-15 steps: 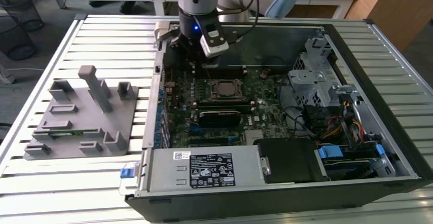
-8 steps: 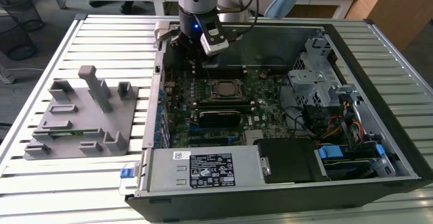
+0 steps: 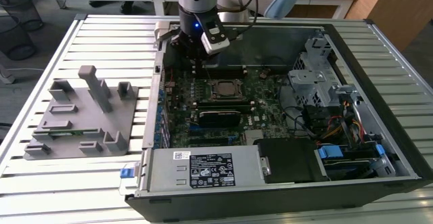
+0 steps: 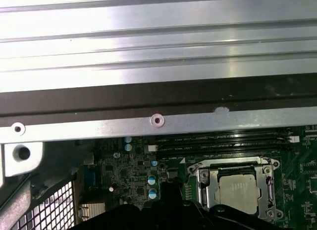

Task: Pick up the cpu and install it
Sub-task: 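Install the first cpu locking lever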

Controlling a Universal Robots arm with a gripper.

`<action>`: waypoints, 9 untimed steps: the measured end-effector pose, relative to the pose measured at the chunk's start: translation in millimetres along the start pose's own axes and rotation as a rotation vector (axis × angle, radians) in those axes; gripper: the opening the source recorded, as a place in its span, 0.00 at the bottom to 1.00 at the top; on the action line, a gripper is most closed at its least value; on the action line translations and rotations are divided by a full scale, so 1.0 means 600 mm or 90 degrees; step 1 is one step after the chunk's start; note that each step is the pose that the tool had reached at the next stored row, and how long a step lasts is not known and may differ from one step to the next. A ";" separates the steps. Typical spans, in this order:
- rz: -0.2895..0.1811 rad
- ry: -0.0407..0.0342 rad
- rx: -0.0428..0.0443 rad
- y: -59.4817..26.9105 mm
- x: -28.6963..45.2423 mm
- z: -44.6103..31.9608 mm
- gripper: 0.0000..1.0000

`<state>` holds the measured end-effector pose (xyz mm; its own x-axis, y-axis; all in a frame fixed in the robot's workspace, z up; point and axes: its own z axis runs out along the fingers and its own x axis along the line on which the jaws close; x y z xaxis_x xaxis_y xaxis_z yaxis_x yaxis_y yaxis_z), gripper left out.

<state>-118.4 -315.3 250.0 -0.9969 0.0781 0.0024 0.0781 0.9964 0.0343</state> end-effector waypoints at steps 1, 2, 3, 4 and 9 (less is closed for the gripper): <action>-0.001 0.0002 -0.0002 0.000 0.000 0.000 0.11; -0.002 0.0001 -0.0006 0.001 -0.001 0.000 0.11; -0.003 0.0002 -0.0008 0.002 -0.001 0.000 0.11; -0.004 0.0003 -0.0009 0.003 -0.002 0.000 0.11; -0.006 0.0004 -0.0016 0.007 -0.012 0.000 0.11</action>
<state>-110.9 -311.8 250.1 -0.9977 0.0679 0.0026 0.0680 0.9970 0.0368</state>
